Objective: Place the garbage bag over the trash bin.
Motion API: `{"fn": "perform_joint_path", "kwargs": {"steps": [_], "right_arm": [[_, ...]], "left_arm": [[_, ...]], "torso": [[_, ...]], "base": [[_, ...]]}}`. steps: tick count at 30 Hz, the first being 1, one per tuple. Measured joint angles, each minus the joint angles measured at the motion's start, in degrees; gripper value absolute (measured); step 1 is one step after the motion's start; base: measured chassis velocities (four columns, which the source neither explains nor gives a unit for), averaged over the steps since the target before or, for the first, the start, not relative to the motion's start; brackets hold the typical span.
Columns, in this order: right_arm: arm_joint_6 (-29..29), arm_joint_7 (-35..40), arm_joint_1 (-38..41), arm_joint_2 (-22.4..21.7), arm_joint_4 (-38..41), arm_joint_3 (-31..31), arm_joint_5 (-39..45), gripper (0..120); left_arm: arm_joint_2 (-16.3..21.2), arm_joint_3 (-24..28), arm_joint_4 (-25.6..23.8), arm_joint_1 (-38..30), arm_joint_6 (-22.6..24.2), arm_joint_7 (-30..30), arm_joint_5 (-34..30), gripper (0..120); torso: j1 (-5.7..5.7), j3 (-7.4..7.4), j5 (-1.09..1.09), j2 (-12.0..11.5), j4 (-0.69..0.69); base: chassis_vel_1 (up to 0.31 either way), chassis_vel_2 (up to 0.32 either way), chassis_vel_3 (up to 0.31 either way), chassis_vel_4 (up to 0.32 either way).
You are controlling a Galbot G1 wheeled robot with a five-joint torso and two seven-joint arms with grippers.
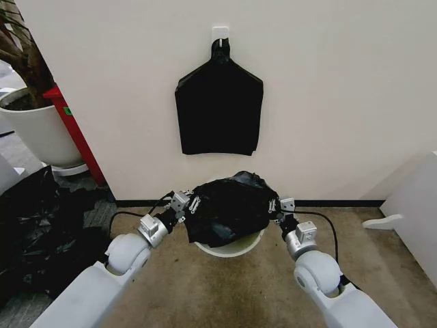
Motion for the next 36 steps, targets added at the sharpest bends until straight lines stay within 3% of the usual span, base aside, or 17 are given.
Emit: {"fn": "perform_joint_path", "kwargs": {"steps": [13,19,24,28,30,34,36], "right_arm": [[1.61,-9.81,-2.98,-1.39,-1.44,-0.76,4.05,0],[4.69,-13.49,-2.83,-1.42,-3.27,1.16,1.47,20],[15.57,-22.42,-3.56,-1.66,-7.43,7.21,-11.06,41],[21.73,-27.80,-4.84,-1.68,-7.28,10.17,-12.90,51],[24.63,-29.77,-5.53,-1.38,-4.36,9.96,-11.88,62],[24.82,-28.42,-7.33,-0.22,2.65,6.92,-11.09,79],[24.29,-27.80,-7.81,-0.01,3.95,6.16,-12.00,81]], "left_arm": [[-0.04,-0.60,1.42,-3.02,1.85,-0.81,-7.45,3],[0.02,-0.77,1.64,-3.00,1.92,-0.69,-7.56,3],[-0.57,-0.90,1.69,-2.76,4.54,-6.23,-5.76,3],[-0.78,-1.12,1.56,-2.17,5.41,-8.22,-4.34,3],[-0.99,-1.60,0.74,-0.81,5.67,-8.89,-3.37,3],[-1.52,-1.20,-0.17,0.00,5.73,-9.01,-2.20,3],[-1.64,-0.97,-0.38,0.04,5.74,-9.01,-1.76,3]], "torso": [[0.00,0.00,0.00,0.01,-0.02],[0.00,0.00,0.00,0.01,0.00],[0.00,0.00,0.01,0.01,-0.01],[0.00,0.00,0.00,0.01,-0.01],[0.00,-0.01,0.00,0.01,-0.01],[0.00,-0.01,0.00,0.01,0.01],[0.00,-0.01,-0.01,0.01,0.01]], "base": [[0.000,0.000,0.000,0.000],[0.000,0.000,0.000,0.000],[0.000,0.000,0.000,0.000],[0.000,0.000,0.000,0.000],[0.000,0.000,0.000,0.000],[0.000,0.000,0.000,0.000],[0.000,0.000,0.000,0.000]]}}
